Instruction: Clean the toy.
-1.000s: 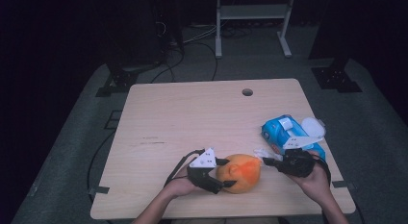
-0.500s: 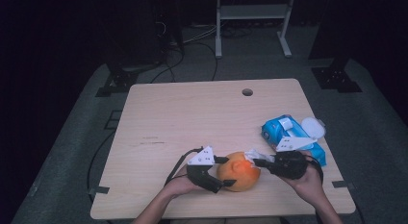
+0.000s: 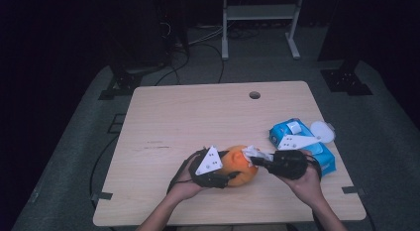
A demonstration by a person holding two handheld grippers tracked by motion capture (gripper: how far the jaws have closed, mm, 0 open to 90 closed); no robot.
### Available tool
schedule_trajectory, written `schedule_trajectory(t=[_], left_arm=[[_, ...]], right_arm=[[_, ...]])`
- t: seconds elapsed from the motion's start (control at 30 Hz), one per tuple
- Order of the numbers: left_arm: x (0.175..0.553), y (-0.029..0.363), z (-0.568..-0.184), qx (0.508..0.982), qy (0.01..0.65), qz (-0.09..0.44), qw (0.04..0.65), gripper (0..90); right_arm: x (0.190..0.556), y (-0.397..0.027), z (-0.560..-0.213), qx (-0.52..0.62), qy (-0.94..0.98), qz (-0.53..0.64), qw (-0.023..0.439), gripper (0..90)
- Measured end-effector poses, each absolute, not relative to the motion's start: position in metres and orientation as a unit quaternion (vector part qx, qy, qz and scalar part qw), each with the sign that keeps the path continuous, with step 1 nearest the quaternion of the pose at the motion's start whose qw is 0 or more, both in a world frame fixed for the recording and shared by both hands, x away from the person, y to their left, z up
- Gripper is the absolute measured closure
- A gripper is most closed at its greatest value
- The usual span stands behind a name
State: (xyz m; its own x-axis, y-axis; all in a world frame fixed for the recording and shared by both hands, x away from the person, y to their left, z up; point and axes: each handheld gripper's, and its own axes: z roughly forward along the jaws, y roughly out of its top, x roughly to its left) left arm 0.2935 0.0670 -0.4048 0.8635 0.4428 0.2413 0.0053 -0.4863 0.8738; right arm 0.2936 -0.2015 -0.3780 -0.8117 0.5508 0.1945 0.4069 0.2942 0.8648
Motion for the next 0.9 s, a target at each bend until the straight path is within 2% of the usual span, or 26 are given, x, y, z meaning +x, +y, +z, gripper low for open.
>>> schedule_trajectory(t=[0.1, 0.13, 0.2, 0.27, 0.37, 0.47, 0.57, 0.63, 0.7, 0.8, 0.9], left_arm=[[0.297, 0.063, -0.416, 0.845, 0.152, 0.258, 0.443, 33.2], [0.299, 0.06, -0.424, 0.854, 0.163, 0.248, 0.428, 30.5], [0.297, 0.054, -0.437, 0.855, 0.156, 0.221, 0.443, 21.6], [0.289, 0.048, -0.434, 0.86, 0.129, 0.216, 0.443, 20.8], [0.283, 0.046, -0.426, 0.866, 0.106, 0.148, 0.465, 23.6], [0.283, 0.048, -0.421, 0.885, 0.091, 0.093, 0.448, 23.6], [0.285, 0.057, -0.41, 0.881, 0.083, 0.042, 0.465, 23.7], [0.287, 0.061, -0.402, 0.874, 0.09, 0.062, 0.473, 23.0], [0.291, 0.063, -0.397, 0.87, 0.102, 0.081, 0.476, 17.7], [0.301, 0.061, -0.396, 0.86, 0.113, 0.081, 0.491, 13.6], [0.31, 0.051, -0.405, 0.874, 0.107, 0.075, 0.469, 12.4]], right_arm=[[0.304, -0.2, -0.387, 0.316, 0.796, 0.512, 0.061, 82.9], [0.307, -0.2, -0.391, 0.322, 0.795, 0.511, 0.057, 83.0], [0.311, -0.201, -0.397, 0.331, 0.794, 0.507, 0.055, 82.9], [0.312, -0.203, -0.399, 0.338, 0.791, 0.507, 0.052, 82.9], [0.312, -0.203, -0.401, 0.341, 0.793, 0.502, 0.051, 82.9], [0.309, -0.199, -0.408, 0.33, 0.809, 0.485, 0.037, 82.8], [0.303, -0.195, -0.417, 0.316, 0.823, 0.471, 0.027, 82.8], [0.298, -0.195, -0.418, 0.31, 0.828, 0.467, 0.028, 82.7], [0.293, -0.195, -0.42, 0.303, 0.832, 0.464, 0.023, 82.5], [0.286, -0.197, -0.423, 0.294, 0.838, 0.459, 0.016, 82.3], [0.283, -0.2, -0.424, 0.289, 0.84, 0.459, 0.011, 82.1]])
